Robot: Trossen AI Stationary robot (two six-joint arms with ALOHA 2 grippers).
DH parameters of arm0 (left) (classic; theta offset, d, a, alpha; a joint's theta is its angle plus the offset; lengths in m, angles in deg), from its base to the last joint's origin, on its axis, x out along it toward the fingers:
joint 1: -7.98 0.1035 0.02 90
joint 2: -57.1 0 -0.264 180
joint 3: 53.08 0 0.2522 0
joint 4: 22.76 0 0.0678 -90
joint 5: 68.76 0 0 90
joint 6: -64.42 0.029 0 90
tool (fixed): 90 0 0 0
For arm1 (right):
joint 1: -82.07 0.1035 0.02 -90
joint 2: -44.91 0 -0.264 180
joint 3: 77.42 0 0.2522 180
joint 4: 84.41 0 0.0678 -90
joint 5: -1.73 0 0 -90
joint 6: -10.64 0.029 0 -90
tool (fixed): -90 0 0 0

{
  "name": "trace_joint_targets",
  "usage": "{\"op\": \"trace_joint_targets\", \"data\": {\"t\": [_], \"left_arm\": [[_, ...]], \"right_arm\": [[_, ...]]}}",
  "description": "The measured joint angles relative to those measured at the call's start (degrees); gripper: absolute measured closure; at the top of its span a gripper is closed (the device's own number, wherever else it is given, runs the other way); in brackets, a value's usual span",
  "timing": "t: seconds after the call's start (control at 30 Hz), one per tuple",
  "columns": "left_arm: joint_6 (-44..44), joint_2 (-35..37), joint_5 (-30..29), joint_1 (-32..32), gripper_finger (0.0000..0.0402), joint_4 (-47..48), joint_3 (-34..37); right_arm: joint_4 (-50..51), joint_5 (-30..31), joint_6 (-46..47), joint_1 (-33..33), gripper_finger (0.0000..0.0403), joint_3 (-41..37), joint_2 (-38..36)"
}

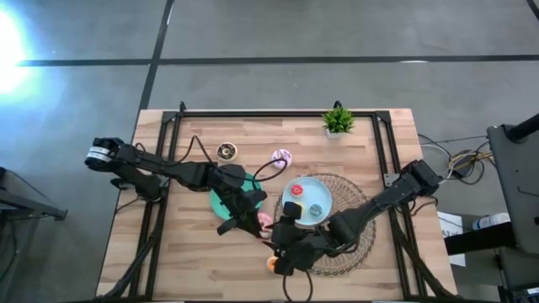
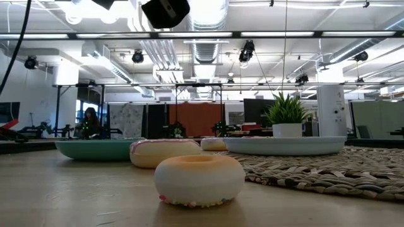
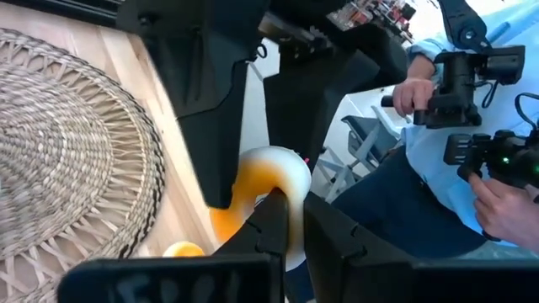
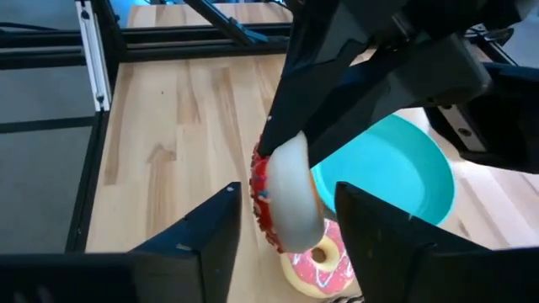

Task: Pick & Place donuts
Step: Put the small red donut on the blue plate

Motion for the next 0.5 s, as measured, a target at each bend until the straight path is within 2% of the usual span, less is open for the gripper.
{"op": "trace_joint_targets", "data": {"t": [0.3, 0.43, 0.5], "left_arm": [[0.5, 0.0, -2.2, 0.0, 0.0392, 1.8, 0.0], [0.5, 0.0, -4.2, 0.0, 0.0392, 2.5, 0.0], [0.5, -0.1, -6.8, 0.0, 0.0392, 3.6, 0.0]], "right_arm": [[0.4, -1.3, 1.2, -0.2, 0.0338, 0.0, 0.0], [3.9, -4.2, 7.1, -1.0, 0.0382, 0.0, -0.1], [6.3, -5.0, 9.8, -1.3, 0.0388, 0.0, -0.1]]}}
